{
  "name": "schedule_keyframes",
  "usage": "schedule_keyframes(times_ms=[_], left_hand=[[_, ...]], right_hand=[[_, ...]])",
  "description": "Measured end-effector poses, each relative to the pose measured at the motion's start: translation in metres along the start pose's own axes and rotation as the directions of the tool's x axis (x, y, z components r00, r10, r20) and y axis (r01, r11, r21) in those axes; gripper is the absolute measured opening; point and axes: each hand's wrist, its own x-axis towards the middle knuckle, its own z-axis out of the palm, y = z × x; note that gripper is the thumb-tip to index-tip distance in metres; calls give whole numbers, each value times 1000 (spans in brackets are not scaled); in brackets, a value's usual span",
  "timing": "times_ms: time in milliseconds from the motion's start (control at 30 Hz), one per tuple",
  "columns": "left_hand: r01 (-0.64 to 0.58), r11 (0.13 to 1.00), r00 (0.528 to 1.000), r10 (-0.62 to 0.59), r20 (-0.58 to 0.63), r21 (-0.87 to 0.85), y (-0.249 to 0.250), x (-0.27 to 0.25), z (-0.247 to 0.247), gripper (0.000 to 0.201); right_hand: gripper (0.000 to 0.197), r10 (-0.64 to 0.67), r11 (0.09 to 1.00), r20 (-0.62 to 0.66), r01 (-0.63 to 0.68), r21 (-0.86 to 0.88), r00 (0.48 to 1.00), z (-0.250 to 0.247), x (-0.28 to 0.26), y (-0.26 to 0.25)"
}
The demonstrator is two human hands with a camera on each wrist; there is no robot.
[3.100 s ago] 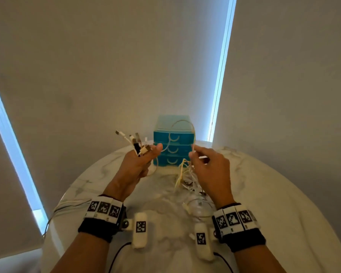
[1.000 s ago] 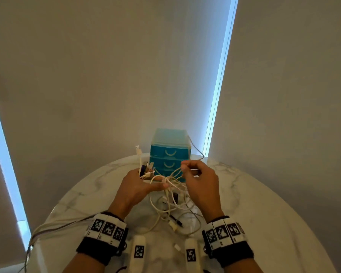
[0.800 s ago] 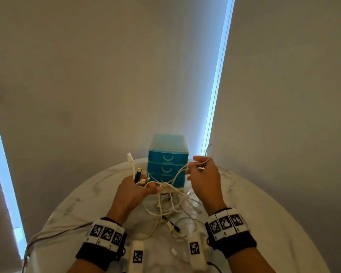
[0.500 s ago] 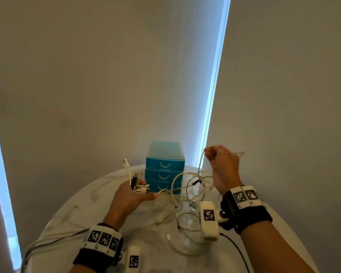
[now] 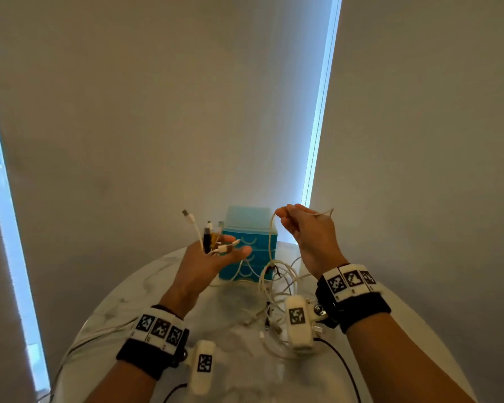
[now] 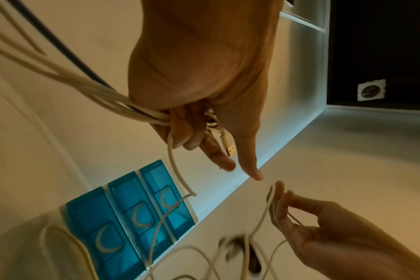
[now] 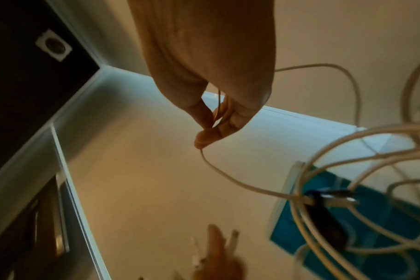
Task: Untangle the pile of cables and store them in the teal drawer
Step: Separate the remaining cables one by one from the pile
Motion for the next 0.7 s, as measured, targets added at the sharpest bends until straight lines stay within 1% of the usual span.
schedule_keyframes(times_ms=[67,167,267,300,367,433,467,500,567,633,700], left_hand=[[-3,1000,998,1,70,31,7,-7,3,45],[13,999,987,-18,158,32,7,-13,2,52],[16,1000,978,-19,205,17,2,-18,4,52],[11,999,973,-20,228,41,-1,-19,5,52],[-14,990,966,-24,257,142,-9,-16,6,50],[-17,978,977,-27,211,206,-16,-11,5,45],[-14,974,986,-24,164,227,-18,-8,3,42],[-8,971,993,-21,116,240,-19,-4,1,38],[9,970,998,-22,52,242,-21,3,-2,34],[20,959,1000,-25,14,282,-25,8,-4,32],[30,934,999,-19,-34,357,-31,12,-6,30]], right_hand=[[15,87,990,46,-91,106,995,8,-3,0],[14,195,975,84,-203,96,977,18,-6,4],[11,284,949,140,-299,104,949,27,-10,10],[13,322,935,154,-340,106,934,30,-11,10],[21,377,912,161,-396,107,912,29,-8,8],[26,431,897,156,-441,39,889,24,-2,4],[26,467,883,162,-467,-40,869,19,1,1],[21,502,864,169,-482,-147,848,15,1,-2],[9,542,817,181,-463,-344,821,4,0,-8],[11,542,788,178,-422,-448,821,-9,0,-15],[23,530,788,174,-405,-464,830,-22,0,-25]])
